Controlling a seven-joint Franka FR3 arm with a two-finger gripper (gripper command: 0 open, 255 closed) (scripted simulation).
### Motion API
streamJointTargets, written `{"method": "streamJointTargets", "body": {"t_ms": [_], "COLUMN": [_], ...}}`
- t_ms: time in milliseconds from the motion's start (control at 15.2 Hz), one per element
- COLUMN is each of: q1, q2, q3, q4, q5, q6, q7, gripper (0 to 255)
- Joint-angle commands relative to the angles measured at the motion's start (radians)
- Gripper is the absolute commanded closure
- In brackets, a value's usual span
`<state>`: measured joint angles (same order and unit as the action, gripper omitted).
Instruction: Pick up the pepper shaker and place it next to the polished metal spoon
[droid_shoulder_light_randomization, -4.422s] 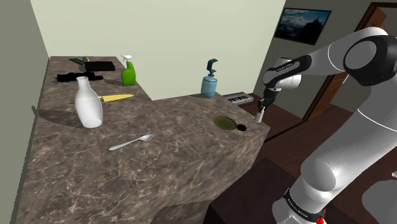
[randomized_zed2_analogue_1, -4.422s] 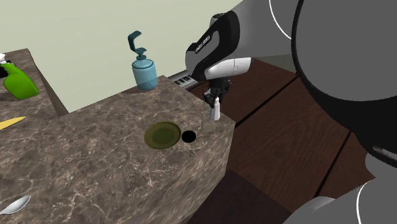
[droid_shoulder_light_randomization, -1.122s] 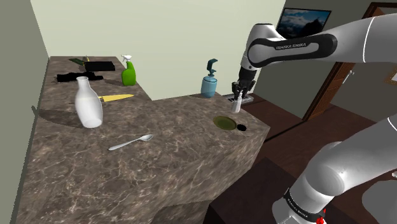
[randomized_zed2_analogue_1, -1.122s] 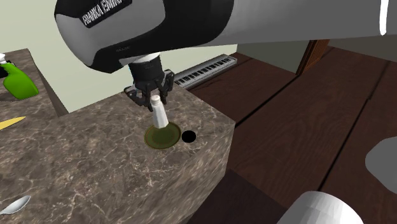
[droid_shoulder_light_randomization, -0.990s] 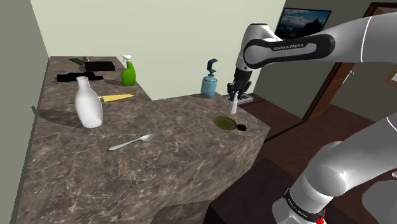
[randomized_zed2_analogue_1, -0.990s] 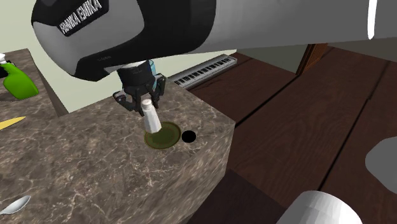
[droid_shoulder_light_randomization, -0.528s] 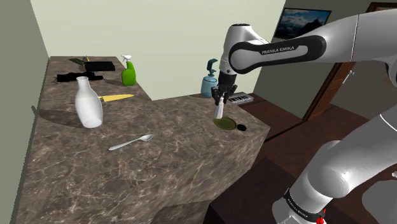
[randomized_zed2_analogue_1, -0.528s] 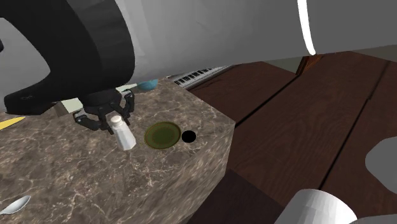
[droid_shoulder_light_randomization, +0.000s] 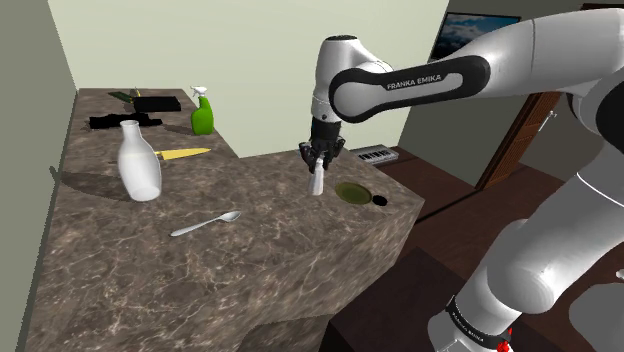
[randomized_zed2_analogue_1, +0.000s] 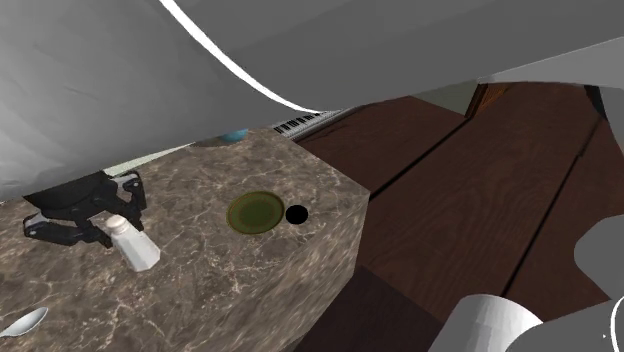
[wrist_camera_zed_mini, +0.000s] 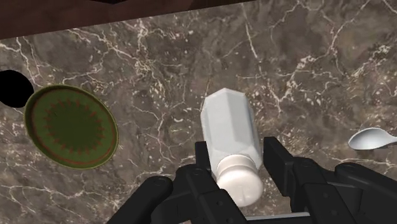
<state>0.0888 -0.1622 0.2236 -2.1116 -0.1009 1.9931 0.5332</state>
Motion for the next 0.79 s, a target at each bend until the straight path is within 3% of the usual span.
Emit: {"method": "streamJointTargets", "body": {"t_ms": [0,726], "q1": [0.016,0.139], "q2": [0.039,0.331], "q3": [0.027,0.147], "q4": [0.037,0.345], "q5": [-0.007,-0.107], "q6": [-0.004,-0.072], "q7": [0.048,0.317], "gripper": [255,255]}}
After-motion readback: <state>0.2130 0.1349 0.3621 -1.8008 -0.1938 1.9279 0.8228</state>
